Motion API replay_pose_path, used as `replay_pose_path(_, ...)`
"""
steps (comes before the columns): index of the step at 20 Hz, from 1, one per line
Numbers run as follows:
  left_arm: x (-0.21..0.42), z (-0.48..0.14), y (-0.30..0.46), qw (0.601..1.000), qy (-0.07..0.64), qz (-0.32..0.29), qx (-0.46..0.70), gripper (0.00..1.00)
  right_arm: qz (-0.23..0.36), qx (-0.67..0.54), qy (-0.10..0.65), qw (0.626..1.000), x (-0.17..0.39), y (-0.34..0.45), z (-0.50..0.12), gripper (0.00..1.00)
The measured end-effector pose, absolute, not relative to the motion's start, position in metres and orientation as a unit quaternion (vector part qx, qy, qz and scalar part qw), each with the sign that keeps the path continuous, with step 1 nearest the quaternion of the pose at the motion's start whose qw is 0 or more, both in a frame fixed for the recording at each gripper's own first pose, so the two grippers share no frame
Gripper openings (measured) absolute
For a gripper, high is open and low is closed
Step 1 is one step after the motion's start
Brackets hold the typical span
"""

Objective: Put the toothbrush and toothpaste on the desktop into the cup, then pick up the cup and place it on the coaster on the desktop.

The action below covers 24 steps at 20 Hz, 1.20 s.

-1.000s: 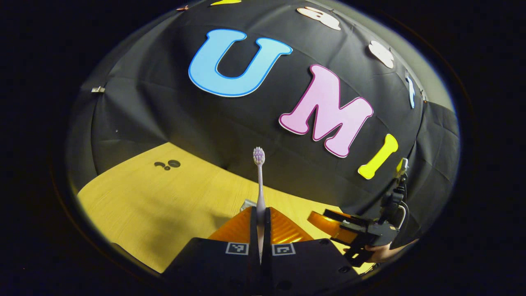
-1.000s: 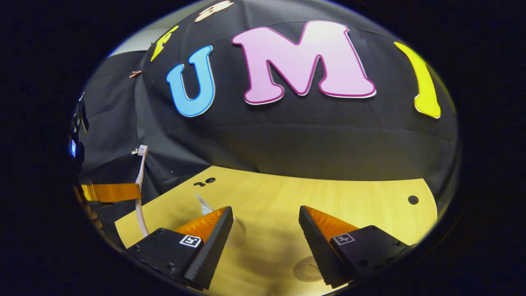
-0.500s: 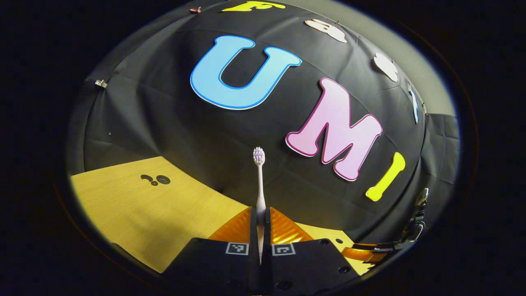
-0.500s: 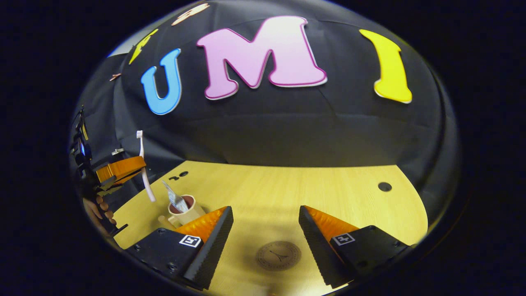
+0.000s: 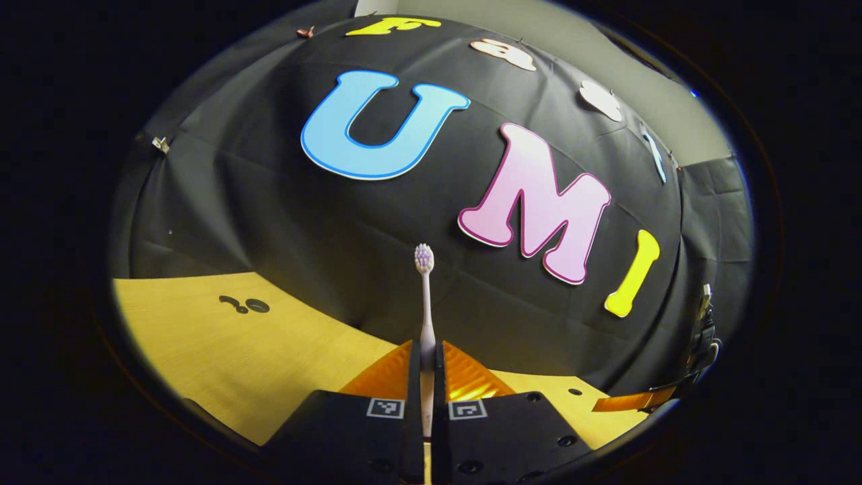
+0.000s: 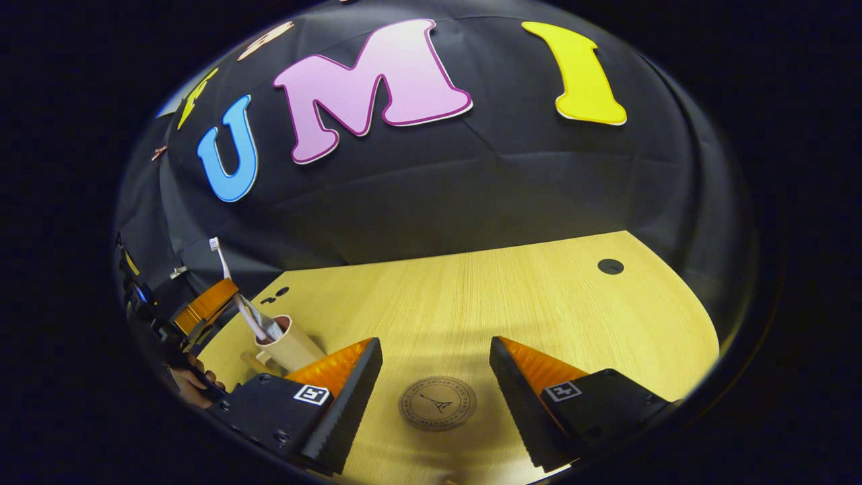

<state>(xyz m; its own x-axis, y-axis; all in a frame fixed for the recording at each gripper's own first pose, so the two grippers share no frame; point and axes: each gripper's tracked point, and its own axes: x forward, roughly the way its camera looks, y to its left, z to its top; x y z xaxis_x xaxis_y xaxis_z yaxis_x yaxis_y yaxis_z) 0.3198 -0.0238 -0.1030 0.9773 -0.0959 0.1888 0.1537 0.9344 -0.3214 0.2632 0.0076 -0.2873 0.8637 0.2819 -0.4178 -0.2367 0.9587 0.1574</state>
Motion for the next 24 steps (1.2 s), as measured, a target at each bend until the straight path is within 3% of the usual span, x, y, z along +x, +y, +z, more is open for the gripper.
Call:
replay_pose_path(5,0.313,-0.102,-0.036,0.984,-0.091,-0.086,-0.127,0.19,0.138,0.036,0.225,0.964,0.261,0.009,-0.298,0.98)
replay_pose_path(7,0.308,-0.098,-0.043,0.984,-0.088,-0.098,-0.120,0.43,0.141,0.036,0.233,0.962,0.255,0.008,-0.302,0.98)
replay_pose_path(8,0.308,-0.098,-0.044,0.986,-0.080,-0.094,-0.108,0.66,0.141,0.035,0.235,0.961,0.255,0.007,-0.303,0.98)
replay_pose_path(9,0.306,-0.100,-0.043,0.989,-0.070,-0.086,-0.094,0.71,0.140,0.035,0.235,0.961,0.255,0.007,-0.303,0.98)
replay_pose_path(10,0.305,-0.101,-0.043,0.992,-0.059,-0.078,-0.083,0.84,0.139,0.036,0.233,0.962,0.256,0.005,-0.301,0.98)
replay_pose_path(11,0.300,-0.102,-0.046,0.993,-0.049,-0.077,-0.075,0.84,0.137,0.038,0.232,0.962,0.255,0.003,-0.299,0.98)
replay_pose_path(12,0.296,-0.098,-0.047,0.993,-0.045,-0.078,-0.072,0.98,0.135,0.040,0.231,0.963,0.256,0.002,-0.298,0.98)
replay_pose_path(18,0.279,-0.091,-0.030,0.996,-0.007,-0.060,-0.067,0.98,0.120,0.050,0.232,0.964,0.257,-0.013,-0.290,0.98)
replay_pose_path(24,0.275,-0.108,-0.008,0.993,0.086,-0.041,-0.073,0.98,0.107,0.040,0.226,0.967,0.251,-0.038,-0.272,0.98)
